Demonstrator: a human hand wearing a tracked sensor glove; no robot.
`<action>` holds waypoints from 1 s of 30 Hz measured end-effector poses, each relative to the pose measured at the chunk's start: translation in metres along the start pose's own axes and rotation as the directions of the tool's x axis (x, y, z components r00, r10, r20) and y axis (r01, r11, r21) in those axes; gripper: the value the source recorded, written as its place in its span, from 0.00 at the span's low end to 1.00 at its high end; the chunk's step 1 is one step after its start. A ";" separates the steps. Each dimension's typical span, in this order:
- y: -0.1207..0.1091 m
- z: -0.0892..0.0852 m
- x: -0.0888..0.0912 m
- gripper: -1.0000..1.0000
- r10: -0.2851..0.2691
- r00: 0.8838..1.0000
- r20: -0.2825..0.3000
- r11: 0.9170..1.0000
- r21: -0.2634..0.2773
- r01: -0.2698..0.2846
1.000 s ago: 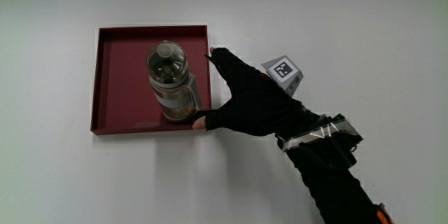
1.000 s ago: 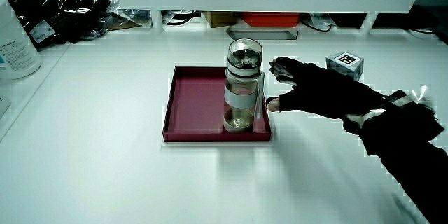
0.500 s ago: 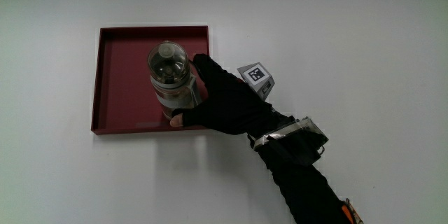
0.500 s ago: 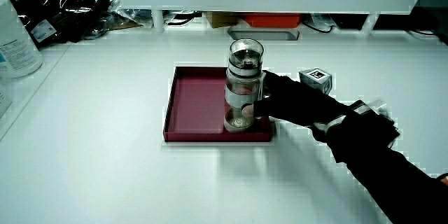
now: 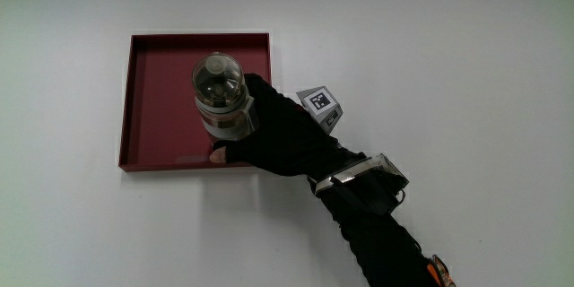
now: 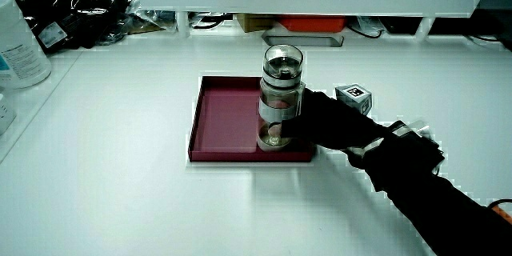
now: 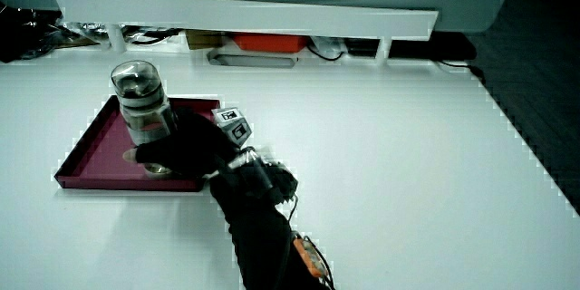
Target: Pick bottle
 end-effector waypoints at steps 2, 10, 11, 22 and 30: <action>-0.001 0.000 -0.003 0.50 0.019 0.999 -0.048 0.998 -0.063 -0.022; -0.004 0.000 -0.002 0.67 0.049 0.996 -0.078 0.999 -0.003 -0.050; -0.003 0.000 0.000 0.69 0.057 0.996 -0.074 0.998 0.002 -0.057; -0.009 -0.002 -0.004 0.92 0.123 0.991 -0.044 0.991 0.060 -0.120; -0.013 0.005 -0.015 1.00 0.168 0.983 -0.079 0.985 0.050 -0.165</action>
